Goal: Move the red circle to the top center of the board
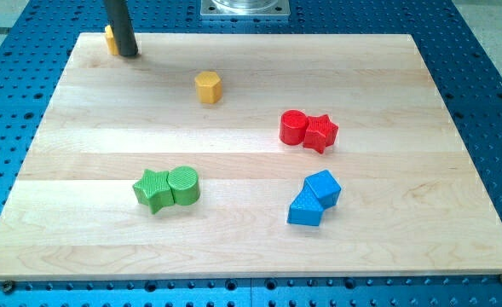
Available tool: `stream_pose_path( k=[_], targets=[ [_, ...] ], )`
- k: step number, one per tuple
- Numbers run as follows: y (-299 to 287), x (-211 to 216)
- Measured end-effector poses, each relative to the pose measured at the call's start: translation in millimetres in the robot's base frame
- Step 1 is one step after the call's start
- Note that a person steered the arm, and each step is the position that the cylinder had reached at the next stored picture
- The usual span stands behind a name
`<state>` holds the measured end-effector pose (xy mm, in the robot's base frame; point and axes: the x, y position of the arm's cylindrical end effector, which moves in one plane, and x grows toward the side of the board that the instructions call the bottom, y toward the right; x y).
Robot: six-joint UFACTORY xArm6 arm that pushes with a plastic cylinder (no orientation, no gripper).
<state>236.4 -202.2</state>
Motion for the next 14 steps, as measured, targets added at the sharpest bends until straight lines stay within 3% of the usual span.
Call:
stream_pose_path(
  k=[1,2,3,4,6,7,10,11,12,13,14],
  targets=[
    [0,0],
    [-1,28],
    [17,88],
    [78,184],
    [217,226],
    [251,224],
    [249,178],
    [282,202],
    [301,179],
    [255,146],
    [252,117]
  ],
)
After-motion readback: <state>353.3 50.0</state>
